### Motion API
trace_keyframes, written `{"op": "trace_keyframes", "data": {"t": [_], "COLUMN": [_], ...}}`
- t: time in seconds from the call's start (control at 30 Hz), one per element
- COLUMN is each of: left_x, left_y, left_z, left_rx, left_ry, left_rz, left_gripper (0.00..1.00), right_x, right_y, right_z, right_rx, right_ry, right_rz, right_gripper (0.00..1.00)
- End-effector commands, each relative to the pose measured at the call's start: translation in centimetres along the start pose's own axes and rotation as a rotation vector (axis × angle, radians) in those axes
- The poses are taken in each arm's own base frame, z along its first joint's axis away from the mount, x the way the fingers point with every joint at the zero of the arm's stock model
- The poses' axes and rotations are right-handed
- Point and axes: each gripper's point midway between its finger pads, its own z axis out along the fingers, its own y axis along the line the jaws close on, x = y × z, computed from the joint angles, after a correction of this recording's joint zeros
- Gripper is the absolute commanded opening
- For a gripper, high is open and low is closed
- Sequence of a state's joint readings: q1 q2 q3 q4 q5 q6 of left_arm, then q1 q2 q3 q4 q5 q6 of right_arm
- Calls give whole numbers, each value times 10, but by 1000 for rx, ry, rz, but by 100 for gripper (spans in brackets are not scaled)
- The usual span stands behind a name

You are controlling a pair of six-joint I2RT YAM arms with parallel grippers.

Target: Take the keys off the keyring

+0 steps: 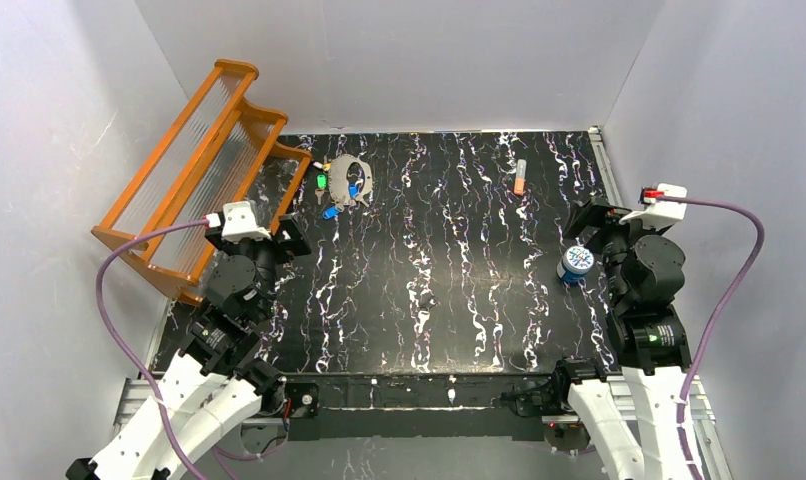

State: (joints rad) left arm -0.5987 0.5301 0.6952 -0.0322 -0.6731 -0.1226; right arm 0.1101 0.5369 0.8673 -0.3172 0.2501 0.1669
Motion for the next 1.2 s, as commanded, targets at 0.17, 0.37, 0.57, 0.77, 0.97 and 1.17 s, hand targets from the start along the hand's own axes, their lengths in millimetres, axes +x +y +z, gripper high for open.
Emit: {"op": "trace_keyframes", "data": {"t": [0.17, 0.37, 0.57, 0.77, 0.97, 1.17], "left_x": [11, 41, 65, 108, 164, 209], "left_y": [-14, -44, -74, -95, -78, -74], "left_z": [15, 40, 78, 141, 214, 263], "left_rx": [10, 60, 54, 39, -74, -155], "left_ry": [33, 184, 284, 414, 538, 588], "left_rz": [29, 120, 161, 99, -29, 66], "left_gripper": [98, 98, 98, 92, 84, 80], "right_x": [2, 11, 15, 16, 11, 12], "right_y": [-10, -12, -7, -5, -2, 2], "right_z": [-3, -7, -13, -18, -24, -26], "right_rx": [49, 55, 19, -5, -30, -50], "right_ry": [-75, -106, -129, -146, -178, -182], "right_rz": [9, 19, 19, 17, 19, 20], "right_gripper": [99, 99, 99, 99, 99, 99]}}
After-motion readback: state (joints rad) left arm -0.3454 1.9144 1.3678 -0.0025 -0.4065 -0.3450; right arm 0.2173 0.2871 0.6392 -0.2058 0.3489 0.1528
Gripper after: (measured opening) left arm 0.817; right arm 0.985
